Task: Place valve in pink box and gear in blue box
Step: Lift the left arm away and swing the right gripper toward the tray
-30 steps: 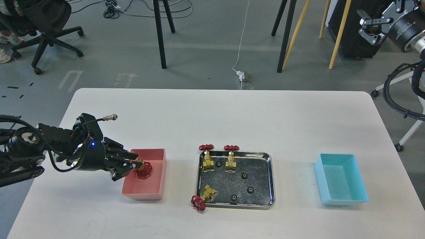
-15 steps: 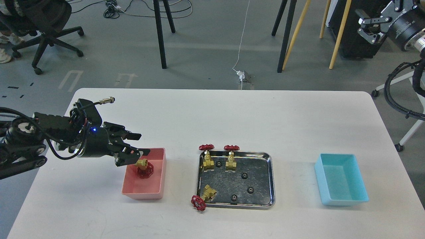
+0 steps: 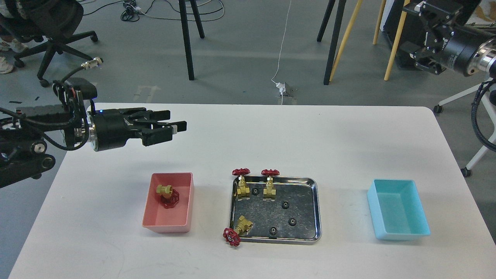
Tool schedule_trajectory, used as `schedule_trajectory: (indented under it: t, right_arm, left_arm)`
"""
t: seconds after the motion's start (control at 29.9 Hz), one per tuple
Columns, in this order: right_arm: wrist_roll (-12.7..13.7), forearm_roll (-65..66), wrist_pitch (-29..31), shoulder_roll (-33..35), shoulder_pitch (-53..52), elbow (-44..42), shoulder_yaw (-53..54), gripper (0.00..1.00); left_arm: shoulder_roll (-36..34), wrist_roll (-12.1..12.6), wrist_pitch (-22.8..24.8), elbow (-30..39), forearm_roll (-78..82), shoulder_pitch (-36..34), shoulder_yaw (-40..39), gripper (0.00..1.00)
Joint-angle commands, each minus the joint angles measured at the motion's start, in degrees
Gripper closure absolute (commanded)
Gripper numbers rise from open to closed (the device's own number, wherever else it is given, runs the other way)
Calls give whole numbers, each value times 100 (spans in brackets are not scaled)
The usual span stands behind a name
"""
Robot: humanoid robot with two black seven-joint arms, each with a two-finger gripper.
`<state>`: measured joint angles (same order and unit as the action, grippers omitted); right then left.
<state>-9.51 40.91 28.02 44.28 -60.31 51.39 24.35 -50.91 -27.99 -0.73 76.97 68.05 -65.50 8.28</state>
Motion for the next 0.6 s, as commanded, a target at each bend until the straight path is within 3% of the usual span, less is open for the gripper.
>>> schedule_trajectory:
  t: [0.0,0.23,0.57]
  right_arm:
    - [-7,610,-2,387,2,862,-447,1]
    - [2,2191,-2,1099,2,2217,-1203,1]
    - [-7,3371,-2,1144,160,2341,-2030,1]
  left_arm:
    - [335,-1,353,46,-1221,19,-563,24]
    - [810,-1,1074,37,-3138,282,-1530,23]
    - [1636,-1,1374,-7,-3949,1626,-3253,21]
